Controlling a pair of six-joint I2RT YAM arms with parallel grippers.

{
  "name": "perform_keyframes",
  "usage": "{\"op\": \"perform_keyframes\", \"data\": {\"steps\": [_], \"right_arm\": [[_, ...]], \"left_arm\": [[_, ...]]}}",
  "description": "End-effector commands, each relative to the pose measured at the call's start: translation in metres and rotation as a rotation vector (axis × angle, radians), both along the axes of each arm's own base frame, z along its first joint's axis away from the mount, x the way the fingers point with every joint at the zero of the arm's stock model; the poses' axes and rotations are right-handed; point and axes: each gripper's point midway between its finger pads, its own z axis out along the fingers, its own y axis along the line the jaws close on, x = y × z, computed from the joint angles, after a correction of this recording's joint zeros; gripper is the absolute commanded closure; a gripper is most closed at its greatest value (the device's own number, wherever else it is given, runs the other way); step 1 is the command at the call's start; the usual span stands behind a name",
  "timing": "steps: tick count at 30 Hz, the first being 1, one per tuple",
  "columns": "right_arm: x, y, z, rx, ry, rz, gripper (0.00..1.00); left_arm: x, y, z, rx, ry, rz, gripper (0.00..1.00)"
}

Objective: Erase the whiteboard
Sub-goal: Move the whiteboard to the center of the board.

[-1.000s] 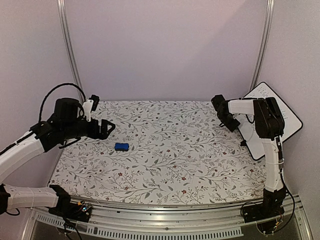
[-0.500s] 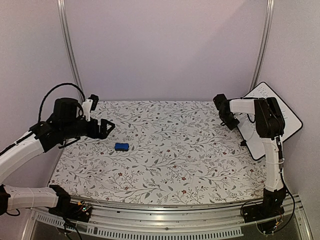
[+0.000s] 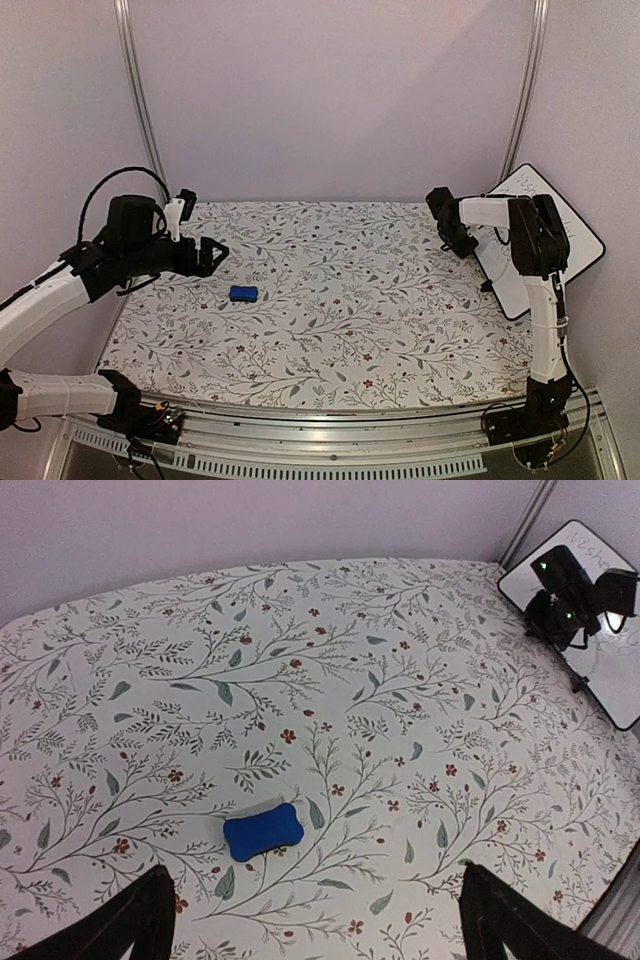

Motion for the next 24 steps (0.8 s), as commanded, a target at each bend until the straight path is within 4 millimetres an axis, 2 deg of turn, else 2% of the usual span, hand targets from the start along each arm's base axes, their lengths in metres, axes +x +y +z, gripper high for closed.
{"op": "perform_keyframes", "data": {"steps": [1, 10, 17, 24], "right_arm": [[0.002, 0.0, -0.012, 0.014, 0.025, 0.009, 0.9], [-0.003, 0.007, -0.013, 0.019, 0.034, 0.024, 0.94], [-0.003, 0.002, -0.01, 0.006, 0.026, 0.01, 0.64], [-0.003, -0.009, -0.016, 0.036, 0.033, -0.016, 0.61]], "left_arm": [[0.004, 0.0, 0.0, -0.016, -0.007, 0.0, 0.01], [0.005, 0.002, 0.001, -0.024, -0.007, 0.003, 0.01], [0.004, 0.003, 0.001, -0.027, -0.008, 0.004, 0.01], [0.004, 0.003, 0.003, -0.031, -0.01, 0.002, 0.01]]}}
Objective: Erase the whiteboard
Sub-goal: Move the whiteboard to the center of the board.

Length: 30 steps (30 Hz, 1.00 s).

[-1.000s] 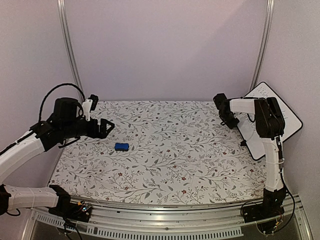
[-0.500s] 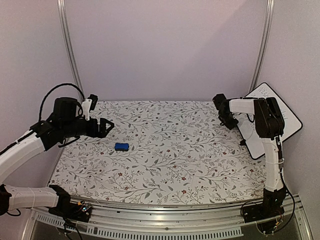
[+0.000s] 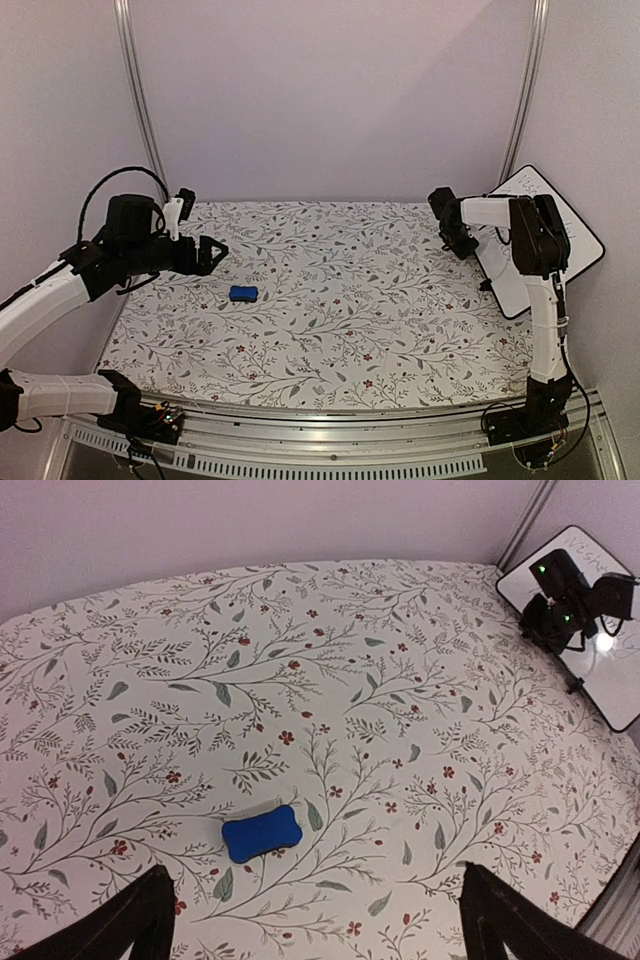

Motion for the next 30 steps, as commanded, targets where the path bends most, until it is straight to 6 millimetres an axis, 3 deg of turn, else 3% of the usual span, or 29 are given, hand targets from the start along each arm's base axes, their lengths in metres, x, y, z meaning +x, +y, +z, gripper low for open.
{"op": "perform_keyframes", "data": {"steps": [1, 12, 24, 30], "right_arm": [[-0.003, -0.013, -0.011, -0.007, 0.018, -0.031, 0.61], [0.005, -0.016, -0.011, -0.012, 0.029, -0.023, 0.68], [0.003, -0.019, -0.017, 0.004, 0.044, -0.033, 0.94], [-0.005, -0.016, -0.021, 0.033, 0.051, -0.035, 1.0]], "left_arm": [[0.002, 0.001, 0.002, -0.018, -0.015, 0.003, 0.01], [0.0, 0.001, 0.008, -0.035, -0.025, -0.006, 0.01], [-0.001, 0.001, 0.012, -0.054, -0.034, -0.011, 0.01], [0.0, 0.002, 0.013, -0.061, -0.033, -0.011, 0.01]]}}
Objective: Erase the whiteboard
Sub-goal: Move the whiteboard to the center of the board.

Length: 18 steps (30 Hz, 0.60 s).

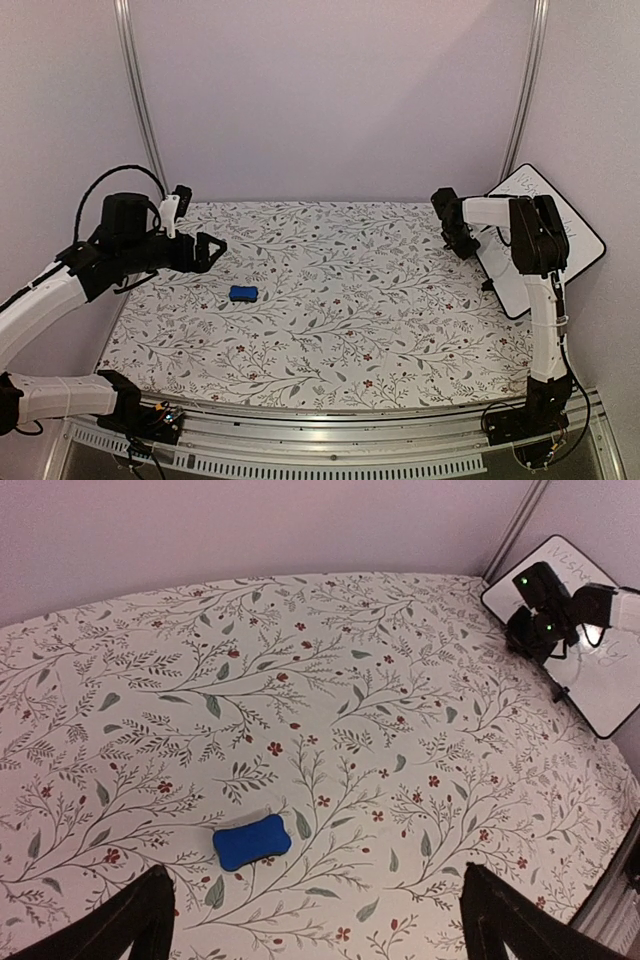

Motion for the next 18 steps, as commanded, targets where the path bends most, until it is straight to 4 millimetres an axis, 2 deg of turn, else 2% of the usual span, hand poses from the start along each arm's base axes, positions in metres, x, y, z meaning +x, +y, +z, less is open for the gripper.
{"op": "perform_keyframes", "data": {"steps": [1, 10, 18], "right_arm": [[-0.009, -0.006, -0.015, 0.008, 0.042, 0.004, 1.0], [-0.024, 0.017, -0.008, -0.022, 0.042, 0.073, 1.0], [-0.043, 0.043, -0.014, 0.005, 0.053, 0.135, 1.0]], "left_arm": [[0.0, 0.002, 0.003, -0.024, -0.013, 0.002, 0.01], [0.002, 0.005, 0.004, -0.024, -0.017, 0.014, 0.01], [-0.001, 0.009, 0.009, -0.044, -0.003, 0.05, 0.0]]}}
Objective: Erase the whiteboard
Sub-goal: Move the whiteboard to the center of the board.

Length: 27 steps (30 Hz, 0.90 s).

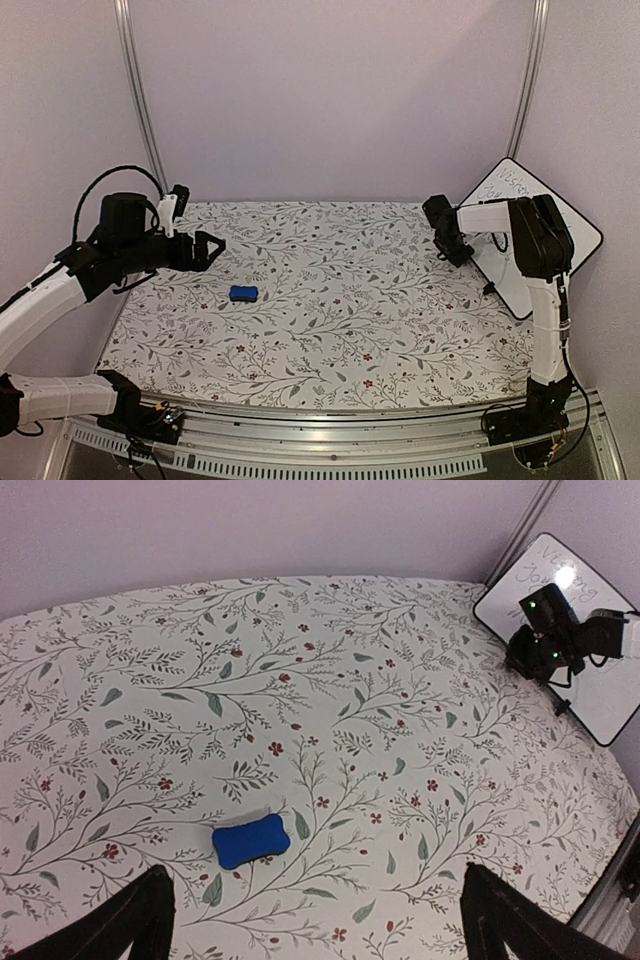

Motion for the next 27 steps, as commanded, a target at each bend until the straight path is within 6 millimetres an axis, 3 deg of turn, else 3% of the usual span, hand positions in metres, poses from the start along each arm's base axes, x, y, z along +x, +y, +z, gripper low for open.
{"op": "perform_keyframes", "data": {"steps": [1, 8, 19, 27], "right_arm": [[-0.027, 0.018, -0.014, 0.008, 0.088, 0.072, 1.0], [-0.045, 0.062, -0.019, -0.007, 0.102, 0.177, 1.0], [-0.068, 0.157, -0.015, 0.013, 0.079, 0.409, 1.0], [-0.073, 0.21, -0.018, 0.04, 0.054, 0.503, 1.0]], "left_arm": [[-0.002, 0.008, 0.009, -0.027, -0.009, 0.046, 0.0], [-0.008, 0.024, 0.016, -0.059, -0.012, 0.137, 0.0], [-0.018, 0.037, 0.02, -0.115, 0.001, 0.221, 0.0], [-0.008, 0.043, 0.028, -0.106, -0.001, 0.281, 0.0]]}}
